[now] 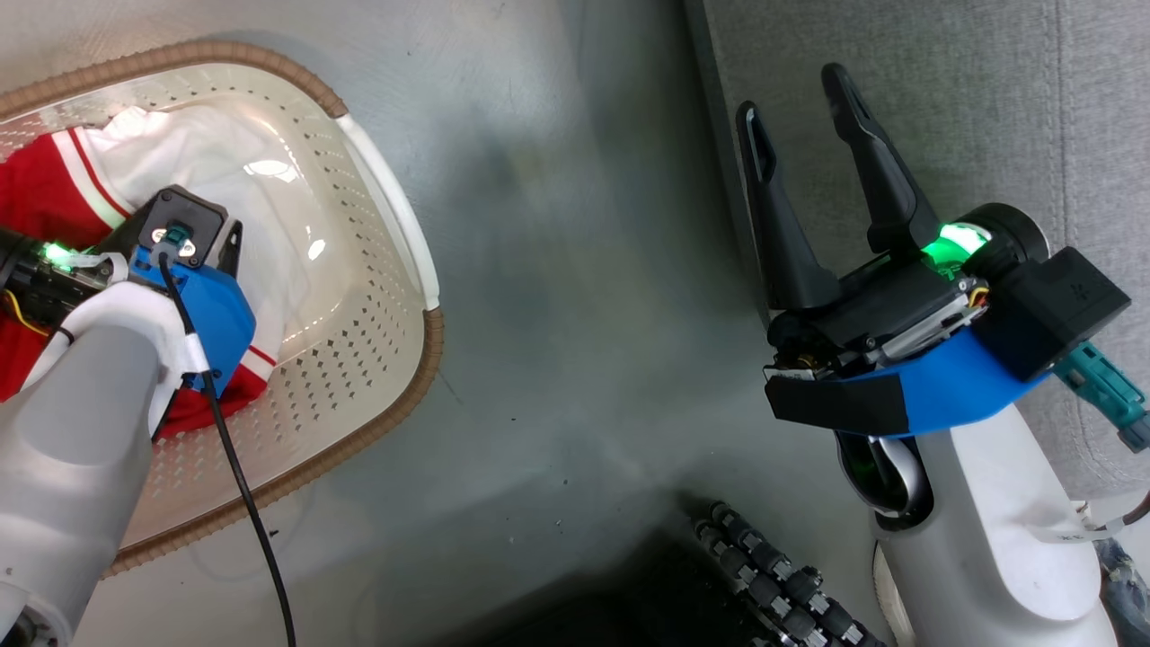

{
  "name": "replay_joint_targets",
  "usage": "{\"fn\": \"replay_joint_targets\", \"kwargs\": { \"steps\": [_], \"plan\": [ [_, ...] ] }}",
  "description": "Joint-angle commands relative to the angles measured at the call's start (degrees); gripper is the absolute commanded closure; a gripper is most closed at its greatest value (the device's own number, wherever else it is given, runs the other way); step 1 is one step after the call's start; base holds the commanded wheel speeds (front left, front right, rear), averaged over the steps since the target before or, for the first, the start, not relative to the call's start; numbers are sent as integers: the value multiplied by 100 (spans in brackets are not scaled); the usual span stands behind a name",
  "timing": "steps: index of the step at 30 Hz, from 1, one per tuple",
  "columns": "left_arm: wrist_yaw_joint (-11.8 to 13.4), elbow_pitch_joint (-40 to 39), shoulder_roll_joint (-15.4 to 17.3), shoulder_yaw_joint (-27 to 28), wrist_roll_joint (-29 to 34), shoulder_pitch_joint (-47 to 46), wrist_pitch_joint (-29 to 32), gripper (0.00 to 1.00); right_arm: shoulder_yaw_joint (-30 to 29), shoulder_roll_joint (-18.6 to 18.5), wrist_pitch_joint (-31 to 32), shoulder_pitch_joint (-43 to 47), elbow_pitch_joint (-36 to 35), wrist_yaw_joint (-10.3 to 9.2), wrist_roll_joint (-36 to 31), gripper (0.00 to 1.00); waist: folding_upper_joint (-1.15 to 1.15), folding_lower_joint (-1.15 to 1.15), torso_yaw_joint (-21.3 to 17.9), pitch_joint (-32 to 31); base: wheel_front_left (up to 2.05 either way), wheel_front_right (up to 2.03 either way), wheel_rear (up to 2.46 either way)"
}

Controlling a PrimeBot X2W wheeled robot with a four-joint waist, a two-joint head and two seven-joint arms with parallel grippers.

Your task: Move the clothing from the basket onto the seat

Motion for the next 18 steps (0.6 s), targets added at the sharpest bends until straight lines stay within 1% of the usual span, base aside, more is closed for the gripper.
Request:
{"fn": "replay_joint_targets", "kwargs": {
  "steps": [1,4,7,11,15,16,17,18],
  "plan": [
    [108,62,1,-10,59,-122,-58,0,11,11,-29,45,-38,1,-16,0,0,-1,22,18,0,0,0],
    [291,233,-37,-39,95,-177,39,0,38,11,-30,47,-54,1,-23,0,0,-1,50,40,0,0,0],
    [337,383,-83,-57,64,-192,226,0,47,11,-30,60,-65,1,-30,0,0,-1,64,49,0,0,0],
    [337,609,-191,-30,-34,-219,538,0,52,11,-31,93,-82,1,-53,0,0,-1,83,63,0,0,0],
    [240,848,-288,-25,-151,-201,872,0,70,11,-31,74,-91,1,-26,0,0,-1,77,69,0,0,0],
    [183,903,-318,-21,-193,-183,953,5,74,10,-31,71,-91,1,-19,0,0,-1,76,67,0,0,0],
    [157,946,-338,-26,-204,-184,1004,44,77,11,-31,71,-92,1,-10,0,0,-1,75,64,0,0,0],
    [123,978,-354,-47,-205,-191,1047,76,77,11,-31,66,-90,1,-6,0,0,-1,73,61,0,0,0]
  ]
}}
